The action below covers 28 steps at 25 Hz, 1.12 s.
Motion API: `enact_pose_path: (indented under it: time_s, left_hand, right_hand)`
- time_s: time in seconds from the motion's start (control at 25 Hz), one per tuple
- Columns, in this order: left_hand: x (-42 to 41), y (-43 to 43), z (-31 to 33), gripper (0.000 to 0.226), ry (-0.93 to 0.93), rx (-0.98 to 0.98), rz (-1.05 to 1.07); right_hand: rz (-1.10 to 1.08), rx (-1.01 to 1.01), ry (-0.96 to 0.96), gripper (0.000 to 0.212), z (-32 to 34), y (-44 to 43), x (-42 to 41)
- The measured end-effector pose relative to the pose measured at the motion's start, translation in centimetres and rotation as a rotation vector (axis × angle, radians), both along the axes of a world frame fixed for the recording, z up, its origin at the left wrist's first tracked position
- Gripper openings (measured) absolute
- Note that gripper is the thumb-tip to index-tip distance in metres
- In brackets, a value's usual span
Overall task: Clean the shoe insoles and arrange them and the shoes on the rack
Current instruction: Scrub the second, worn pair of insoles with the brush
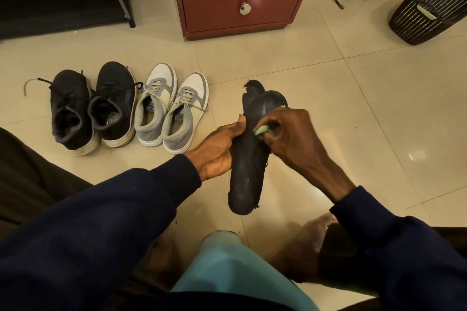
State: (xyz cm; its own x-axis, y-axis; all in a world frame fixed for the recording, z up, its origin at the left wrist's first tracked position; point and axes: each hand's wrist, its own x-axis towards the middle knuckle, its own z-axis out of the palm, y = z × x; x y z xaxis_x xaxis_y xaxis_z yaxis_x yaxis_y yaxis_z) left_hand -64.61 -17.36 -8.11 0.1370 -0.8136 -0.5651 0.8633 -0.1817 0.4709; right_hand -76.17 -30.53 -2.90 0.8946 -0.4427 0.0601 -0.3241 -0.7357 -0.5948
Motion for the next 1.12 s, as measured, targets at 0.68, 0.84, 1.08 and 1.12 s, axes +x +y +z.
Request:
enact_pose_path:
  time_s: [0.68,0.84,1.08,1.12]
  left_hand:
    - [0.1,0.0,0.4,0.053,-0.012,0.023,0.036]
    - [0.2,0.1,0.2,0.054,0.013,-0.002,0.021]
    - [-0.1,0.0,0.5,0.026,-0.108,0.002,-0.008]
    - [-0.2,0.0,0.6,0.023,-0.123,-0.007,-0.022]
  right_hand:
    - [0.083,0.124,0.058,0.019,0.9,1.8,-0.1]
    - [-0.142,-0.073,0.019,0.015,0.4,-0.9,-0.7]
    - [0.112,0.094,0.055,0.017,0.7,1.2,-0.2]
    - [0.037,0.053,0.034,0.016,0.5,0.4,-0.3]
